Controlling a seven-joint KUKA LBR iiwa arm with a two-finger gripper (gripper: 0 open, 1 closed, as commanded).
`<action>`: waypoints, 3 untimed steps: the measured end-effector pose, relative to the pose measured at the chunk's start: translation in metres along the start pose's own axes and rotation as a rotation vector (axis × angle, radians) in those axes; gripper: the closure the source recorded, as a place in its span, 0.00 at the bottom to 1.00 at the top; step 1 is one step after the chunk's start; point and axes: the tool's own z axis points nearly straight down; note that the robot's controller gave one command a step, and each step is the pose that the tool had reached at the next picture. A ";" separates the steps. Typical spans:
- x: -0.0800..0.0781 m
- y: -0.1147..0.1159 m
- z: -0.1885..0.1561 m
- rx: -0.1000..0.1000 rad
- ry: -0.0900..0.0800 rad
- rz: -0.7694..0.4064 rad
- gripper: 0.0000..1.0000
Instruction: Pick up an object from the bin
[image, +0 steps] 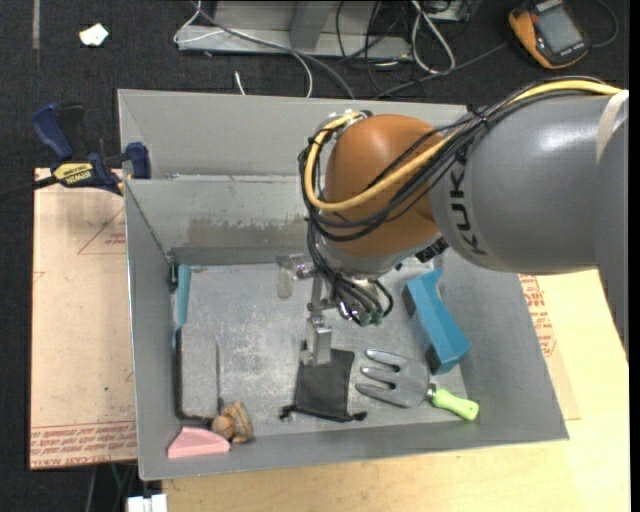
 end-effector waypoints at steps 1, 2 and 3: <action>0.000 -0.019 -0.002 0.000 -0.013 -0.026 0.00; -0.007 -0.029 0.008 0.000 0.002 -0.148 0.00; -0.010 -0.060 0.060 0.001 -0.009 -0.155 0.00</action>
Offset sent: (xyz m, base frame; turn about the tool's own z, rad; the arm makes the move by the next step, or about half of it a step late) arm 0.0277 -0.0294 0.0370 -0.1401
